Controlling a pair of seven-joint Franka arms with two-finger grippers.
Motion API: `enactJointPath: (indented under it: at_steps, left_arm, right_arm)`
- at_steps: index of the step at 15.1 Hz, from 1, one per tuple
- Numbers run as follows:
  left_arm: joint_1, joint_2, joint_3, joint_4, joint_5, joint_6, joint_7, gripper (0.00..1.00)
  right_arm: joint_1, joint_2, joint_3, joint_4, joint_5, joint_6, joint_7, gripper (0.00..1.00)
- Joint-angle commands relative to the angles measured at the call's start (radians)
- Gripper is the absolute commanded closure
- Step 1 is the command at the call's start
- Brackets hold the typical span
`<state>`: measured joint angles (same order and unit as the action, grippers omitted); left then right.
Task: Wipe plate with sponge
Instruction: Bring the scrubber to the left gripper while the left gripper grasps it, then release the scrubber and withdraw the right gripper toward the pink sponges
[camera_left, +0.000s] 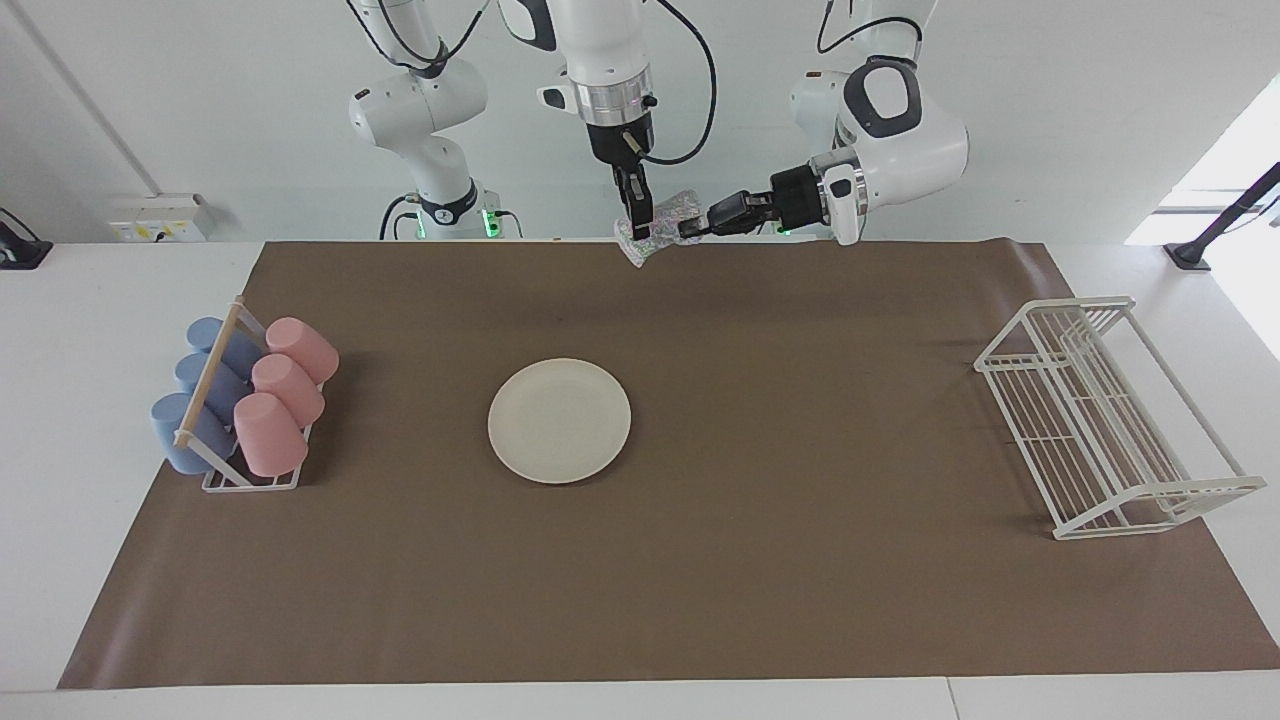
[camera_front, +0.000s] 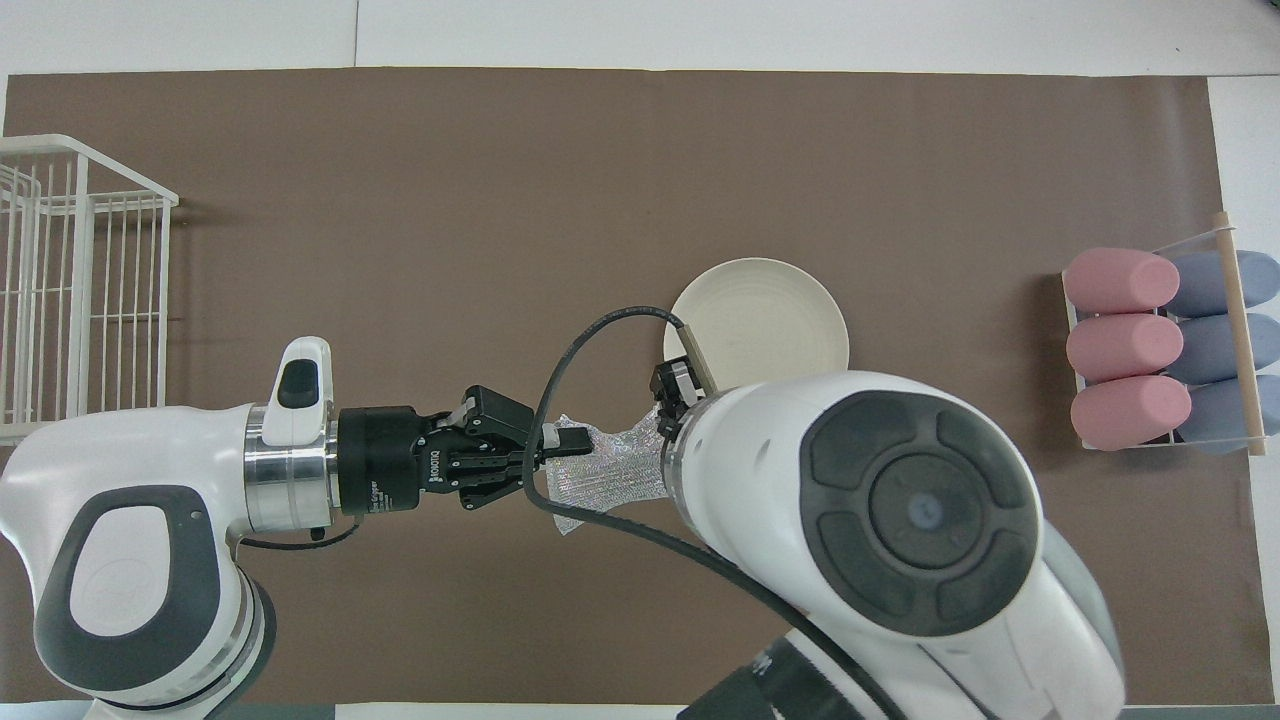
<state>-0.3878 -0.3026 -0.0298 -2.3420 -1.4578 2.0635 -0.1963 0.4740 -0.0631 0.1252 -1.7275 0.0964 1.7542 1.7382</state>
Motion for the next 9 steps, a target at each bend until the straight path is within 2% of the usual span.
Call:
enactJointPath:
  at_steps: [1, 3, 9]
  left_arm:
    - [-0.006, -0.006, 0.014, -0.003, 0.005, -0.005, -0.037, 1.00]
    - [0.022, -0.003, 0.014, -0.003, 0.126, 0.000, -0.064, 1.00]
    - [0.072, 0.043, 0.013, 0.045, 0.500, -0.012, -0.153, 1.00]
  right_arm:
    - [-0.107, -0.037, -0.001, -0.014, -0.009, -0.071, -0.340, 0.00]
    - [-0.190, -0.038, -0.001, -0.012, -0.007, -0.131, -0.533, 0.00]
    - [-0.469, -0.032, -0.002, -0.023, -0.007, -0.128, -1.255, 0.00]
